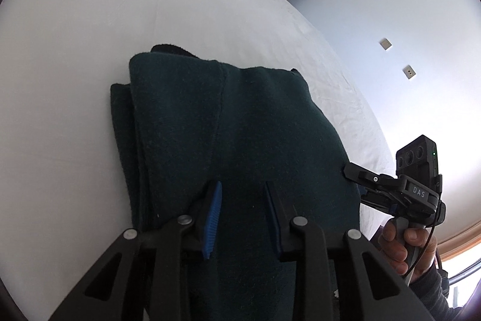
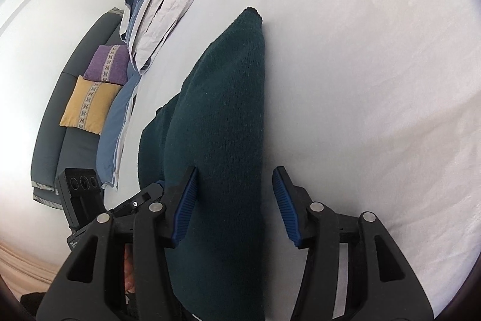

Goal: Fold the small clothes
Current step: 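Open both grippers and pull them back from the sweater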

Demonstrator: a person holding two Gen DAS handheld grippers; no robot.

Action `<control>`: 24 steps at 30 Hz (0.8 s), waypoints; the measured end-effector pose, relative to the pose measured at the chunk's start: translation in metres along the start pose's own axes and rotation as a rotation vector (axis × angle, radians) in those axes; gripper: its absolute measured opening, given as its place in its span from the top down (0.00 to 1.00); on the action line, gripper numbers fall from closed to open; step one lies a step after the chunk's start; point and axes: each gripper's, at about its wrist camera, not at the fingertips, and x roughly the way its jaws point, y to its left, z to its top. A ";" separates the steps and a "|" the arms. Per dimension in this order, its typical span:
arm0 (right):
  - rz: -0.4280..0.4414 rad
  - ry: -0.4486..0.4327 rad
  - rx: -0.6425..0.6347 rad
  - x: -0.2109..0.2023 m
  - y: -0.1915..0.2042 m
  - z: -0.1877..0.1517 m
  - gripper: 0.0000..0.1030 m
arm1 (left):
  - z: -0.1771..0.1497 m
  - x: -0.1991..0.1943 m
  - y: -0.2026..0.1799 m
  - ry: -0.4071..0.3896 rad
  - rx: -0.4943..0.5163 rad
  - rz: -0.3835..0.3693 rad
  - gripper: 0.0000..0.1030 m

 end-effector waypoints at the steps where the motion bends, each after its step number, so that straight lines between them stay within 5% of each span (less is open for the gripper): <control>1: -0.024 -0.015 -0.011 -0.008 0.003 -0.001 0.52 | -0.001 -0.005 -0.004 -0.010 0.012 0.017 0.64; 3: -0.077 -0.062 -0.041 -0.026 0.010 -0.002 0.52 | -0.003 -0.017 -0.018 -0.057 0.060 0.092 0.49; 5: -0.135 -0.126 -0.095 -0.047 0.025 -0.005 0.52 | -0.006 -0.037 -0.033 -0.140 0.125 0.204 0.15; 7: -0.195 -0.187 -0.161 -0.065 0.044 -0.009 0.52 | -0.009 -0.059 -0.048 -0.247 0.175 0.294 0.00; 14: -0.318 -0.385 -0.401 -0.106 0.122 -0.026 0.43 | -0.004 -0.112 -0.096 -0.470 0.258 0.512 0.00; 18: -0.337 -0.487 -0.467 -0.128 0.153 -0.036 0.19 | 0.002 -0.145 -0.106 -0.593 0.275 0.544 0.00; 24: -0.398 -0.600 -0.568 -0.145 0.185 -0.051 0.05 | 0.015 -0.157 -0.091 -0.609 0.222 0.612 0.00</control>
